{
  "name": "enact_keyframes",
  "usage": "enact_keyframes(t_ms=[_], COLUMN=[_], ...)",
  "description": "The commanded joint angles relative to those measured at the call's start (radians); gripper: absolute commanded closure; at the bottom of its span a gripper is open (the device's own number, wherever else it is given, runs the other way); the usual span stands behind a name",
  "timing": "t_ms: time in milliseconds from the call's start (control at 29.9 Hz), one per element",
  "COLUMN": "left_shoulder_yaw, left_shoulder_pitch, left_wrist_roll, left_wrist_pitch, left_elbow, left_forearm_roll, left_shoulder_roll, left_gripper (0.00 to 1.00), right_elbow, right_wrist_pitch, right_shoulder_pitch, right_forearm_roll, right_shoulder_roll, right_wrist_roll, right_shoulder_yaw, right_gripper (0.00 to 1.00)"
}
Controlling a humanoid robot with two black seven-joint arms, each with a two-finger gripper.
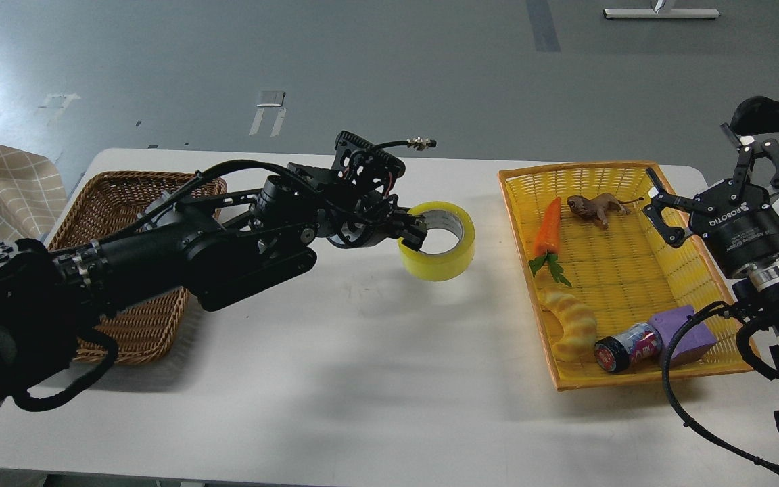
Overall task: Place and transfer tape with both arms
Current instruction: 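Carry the tape roll with the left gripper over the wicker basket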
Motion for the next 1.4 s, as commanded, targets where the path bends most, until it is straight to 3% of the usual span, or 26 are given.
enact_keyframes(t_ms=[0,268,401,535,669,803,1137,1371], left_shoulder_yaw=[-0.003,-0.011,-0.006,-0.001,0.002,0.002,0.005,0.003], left_shoulder_pitch=[-0.042,-0.065,-0.065,-0.054,-0.050,-0.025,0.062,0.159], left_wrist_roll=[-0.011,-0.048,-0.071,-0.120,-0.122,-0.155,-0.194,-0.199], left_wrist_pitch=[0.000,0.000,0.000,0.000,0.000,0.000,0.000,0.000], left_elbow=[-0.021,-0.138,-0.143,-0.141,-0.133,-0.135,-0.130,-0.126], left_forearm_roll=[-0.002,-0.010,-0.009,-0.009,-0.010,-0.010,-0.016,-0.018], left_shoulder_roll=[0.058,0.285,0.380,0.492,0.561,0.664,0.807,0.827], left_gripper=[1.00,1.00,1.00,1.00,1.00,1.00,1.00,1.00], right_elbow=[0.000,0.000,0.000,-0.001,0.000,0.000,-0.001,-0.001], right_wrist_pitch=[0.000,0.000,0.000,0.000,0.000,0.000,0.000,0.000], right_shoulder_pitch=[0.003,0.005,0.005,0.005,0.005,0.006,0.009,0.009], right_forearm_roll=[0.001,0.001,0.001,0.001,0.001,0.001,0.001,0.001], right_shoulder_roll=[0.002,0.002,0.002,0.002,0.002,0.008,0.018,0.018], right_wrist_roll=[0.001,0.001,0.001,0.001,0.001,0.001,0.001,0.001], right_shoulder_yaw=[0.000,0.000,0.000,0.000,0.000,-0.001,-0.003,-0.003], right_gripper=[0.02,0.02,0.02,0.02,0.02,0.02,0.02,0.02])
